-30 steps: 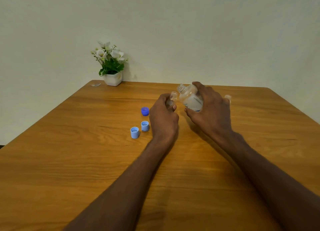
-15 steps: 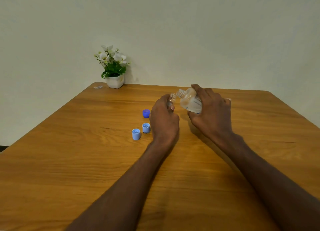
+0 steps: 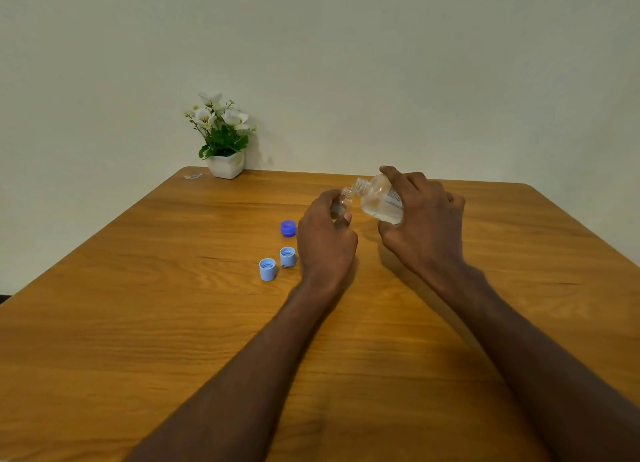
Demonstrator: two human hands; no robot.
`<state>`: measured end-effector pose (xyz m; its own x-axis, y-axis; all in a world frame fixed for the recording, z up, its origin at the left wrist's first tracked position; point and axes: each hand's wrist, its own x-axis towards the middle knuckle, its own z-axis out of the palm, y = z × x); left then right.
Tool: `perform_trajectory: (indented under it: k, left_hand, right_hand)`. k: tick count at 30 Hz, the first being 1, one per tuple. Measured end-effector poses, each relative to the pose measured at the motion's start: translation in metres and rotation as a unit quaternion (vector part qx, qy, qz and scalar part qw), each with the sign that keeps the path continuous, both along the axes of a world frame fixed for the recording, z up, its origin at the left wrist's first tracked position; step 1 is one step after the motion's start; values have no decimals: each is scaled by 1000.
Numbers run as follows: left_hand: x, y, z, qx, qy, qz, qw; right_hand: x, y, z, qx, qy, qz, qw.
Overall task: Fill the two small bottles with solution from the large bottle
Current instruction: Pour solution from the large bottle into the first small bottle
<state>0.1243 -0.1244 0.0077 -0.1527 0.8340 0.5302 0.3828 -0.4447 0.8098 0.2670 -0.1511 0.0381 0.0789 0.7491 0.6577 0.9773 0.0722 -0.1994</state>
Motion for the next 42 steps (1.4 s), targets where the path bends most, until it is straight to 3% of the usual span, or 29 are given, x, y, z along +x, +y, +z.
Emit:
perform_trajectory:
  k: [7, 18, 42]
  left_hand:
    - [1, -6, 3, 35, 22, -56, 998]
    - [7, -14, 2, 3, 75, -174, 982]
    - [5, -8, -2, -17, 108, -192, 975]
  right_hand:
    - [16, -12, 5, 5, 20, 6, 1000]
    - [52, -43, -5, -11, -2, -5, 1000]
    - [57, -44, -7, -5, 6, 12, 1000]
